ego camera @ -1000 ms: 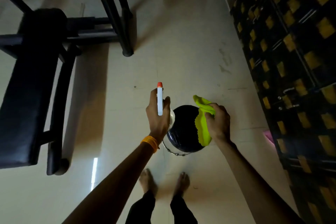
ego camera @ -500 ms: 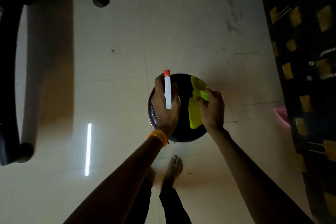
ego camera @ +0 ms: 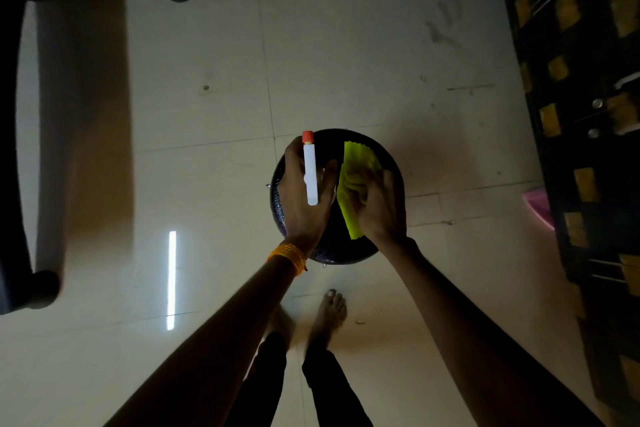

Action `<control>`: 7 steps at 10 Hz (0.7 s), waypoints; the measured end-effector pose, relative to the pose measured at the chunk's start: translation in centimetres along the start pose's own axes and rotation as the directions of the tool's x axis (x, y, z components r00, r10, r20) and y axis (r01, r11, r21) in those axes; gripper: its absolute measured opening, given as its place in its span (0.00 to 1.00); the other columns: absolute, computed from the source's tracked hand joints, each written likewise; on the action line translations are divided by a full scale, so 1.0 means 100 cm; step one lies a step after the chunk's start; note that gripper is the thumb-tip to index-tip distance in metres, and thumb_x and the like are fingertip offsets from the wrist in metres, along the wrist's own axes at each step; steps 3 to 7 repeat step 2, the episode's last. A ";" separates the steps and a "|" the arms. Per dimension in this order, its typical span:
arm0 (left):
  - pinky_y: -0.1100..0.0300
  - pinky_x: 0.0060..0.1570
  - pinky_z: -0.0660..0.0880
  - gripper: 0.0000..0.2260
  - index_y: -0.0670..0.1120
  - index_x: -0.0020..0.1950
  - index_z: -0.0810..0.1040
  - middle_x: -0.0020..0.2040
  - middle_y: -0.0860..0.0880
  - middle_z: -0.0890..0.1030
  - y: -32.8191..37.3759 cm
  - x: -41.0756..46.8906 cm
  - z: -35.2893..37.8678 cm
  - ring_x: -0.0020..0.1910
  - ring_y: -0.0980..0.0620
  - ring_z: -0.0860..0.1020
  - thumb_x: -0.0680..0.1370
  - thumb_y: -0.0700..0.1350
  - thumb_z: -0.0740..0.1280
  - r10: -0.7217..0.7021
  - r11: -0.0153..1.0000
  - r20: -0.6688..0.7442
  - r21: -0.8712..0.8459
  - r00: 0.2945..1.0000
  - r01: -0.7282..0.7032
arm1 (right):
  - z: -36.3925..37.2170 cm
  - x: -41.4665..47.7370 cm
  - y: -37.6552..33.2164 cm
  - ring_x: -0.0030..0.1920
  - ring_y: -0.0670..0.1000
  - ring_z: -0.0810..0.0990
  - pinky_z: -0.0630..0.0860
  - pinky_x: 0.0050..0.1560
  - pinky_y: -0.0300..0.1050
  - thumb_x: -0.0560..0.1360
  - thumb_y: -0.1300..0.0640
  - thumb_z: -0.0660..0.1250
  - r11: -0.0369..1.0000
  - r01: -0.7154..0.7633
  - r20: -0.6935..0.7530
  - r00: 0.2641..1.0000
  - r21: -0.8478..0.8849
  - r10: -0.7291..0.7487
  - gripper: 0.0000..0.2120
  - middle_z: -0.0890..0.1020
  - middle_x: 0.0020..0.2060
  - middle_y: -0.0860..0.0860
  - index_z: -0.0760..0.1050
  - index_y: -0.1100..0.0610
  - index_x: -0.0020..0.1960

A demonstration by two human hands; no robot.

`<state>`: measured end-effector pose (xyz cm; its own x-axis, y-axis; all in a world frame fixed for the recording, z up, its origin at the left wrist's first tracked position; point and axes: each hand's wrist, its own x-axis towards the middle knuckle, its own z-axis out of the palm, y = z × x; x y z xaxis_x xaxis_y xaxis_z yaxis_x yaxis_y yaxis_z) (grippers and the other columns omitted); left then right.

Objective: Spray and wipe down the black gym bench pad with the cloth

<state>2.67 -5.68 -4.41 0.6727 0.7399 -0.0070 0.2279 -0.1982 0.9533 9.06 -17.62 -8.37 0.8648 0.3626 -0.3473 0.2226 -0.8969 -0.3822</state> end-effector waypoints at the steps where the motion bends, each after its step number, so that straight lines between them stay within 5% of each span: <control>1: 0.51 0.54 0.82 0.34 0.44 0.76 0.64 0.57 0.46 0.81 -0.006 0.001 -0.013 0.54 0.47 0.82 0.73 0.43 0.74 -0.012 0.993 0.101 0.118 0.995 0.000 | -0.018 -0.001 -0.006 0.68 0.60 0.71 0.76 0.63 0.57 0.77 0.45 0.67 1.000 0.007 0.011 1.000 0.005 -0.007 0.27 0.68 0.71 0.55 0.68 0.50 0.73; 2: 0.49 0.59 0.80 0.45 0.47 0.80 0.59 0.66 0.48 0.79 -0.003 -0.002 -0.030 0.63 0.47 0.78 0.68 0.39 0.77 -0.117 0.977 0.230 0.201 0.966 0.070 | -0.043 -0.005 -0.020 0.70 0.60 0.69 0.73 0.64 0.56 0.78 0.48 0.67 0.997 0.074 -0.025 0.997 0.008 -0.074 0.28 0.68 0.72 0.55 0.65 0.51 0.76; 7: 0.49 0.59 0.80 0.45 0.47 0.80 0.59 0.66 0.48 0.79 -0.003 -0.002 -0.030 0.63 0.47 0.78 0.68 0.39 0.77 -0.117 0.977 0.230 0.201 0.966 0.070 | -0.043 -0.005 -0.020 0.70 0.60 0.69 0.73 0.64 0.56 0.78 0.48 0.67 0.997 0.074 -0.025 0.997 0.008 -0.074 0.28 0.68 0.72 0.55 0.65 0.51 0.76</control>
